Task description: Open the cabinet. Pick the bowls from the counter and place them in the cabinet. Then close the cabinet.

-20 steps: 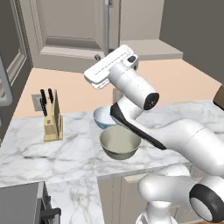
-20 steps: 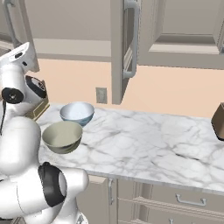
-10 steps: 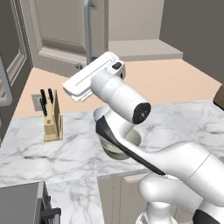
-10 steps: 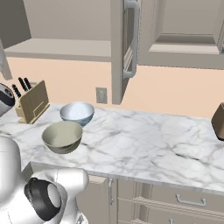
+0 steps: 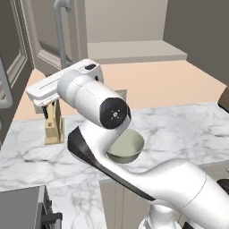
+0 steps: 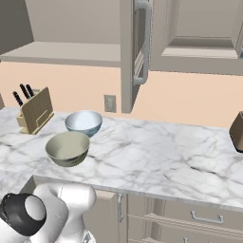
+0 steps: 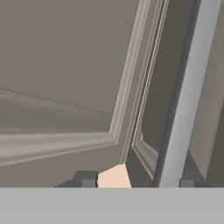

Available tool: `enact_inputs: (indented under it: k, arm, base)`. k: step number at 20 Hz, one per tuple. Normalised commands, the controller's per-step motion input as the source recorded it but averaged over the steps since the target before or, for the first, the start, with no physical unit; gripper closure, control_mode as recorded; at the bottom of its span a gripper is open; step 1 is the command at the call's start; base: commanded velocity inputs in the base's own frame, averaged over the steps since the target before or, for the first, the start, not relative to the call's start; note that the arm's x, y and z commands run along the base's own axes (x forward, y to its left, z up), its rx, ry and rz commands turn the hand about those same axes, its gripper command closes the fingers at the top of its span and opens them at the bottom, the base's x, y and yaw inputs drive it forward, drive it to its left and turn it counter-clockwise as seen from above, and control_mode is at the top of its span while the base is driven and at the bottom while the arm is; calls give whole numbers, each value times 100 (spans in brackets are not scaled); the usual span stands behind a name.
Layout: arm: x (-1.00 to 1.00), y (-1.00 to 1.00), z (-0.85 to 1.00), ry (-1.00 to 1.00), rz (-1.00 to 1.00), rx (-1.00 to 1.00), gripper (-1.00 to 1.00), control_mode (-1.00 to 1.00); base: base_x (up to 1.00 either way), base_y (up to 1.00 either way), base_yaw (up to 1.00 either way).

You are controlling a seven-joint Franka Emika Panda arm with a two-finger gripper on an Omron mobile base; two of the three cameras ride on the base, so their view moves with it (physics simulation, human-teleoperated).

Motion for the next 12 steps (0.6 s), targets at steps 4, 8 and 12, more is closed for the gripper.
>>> enact_inputs:
  k: [4, 8, 12]
  arm:
    - [-61, -39, 0, 0, 4, 0, -100, -100]
    - [-100, -66, 0, -2, 8, 9, -100, -100]
    - [-100, -37, 0, -10, 10, 8, -100, -100]
  base:
    - [0, 0, 0]
    - [0, 0, 0]
    - [0, 0, 0]
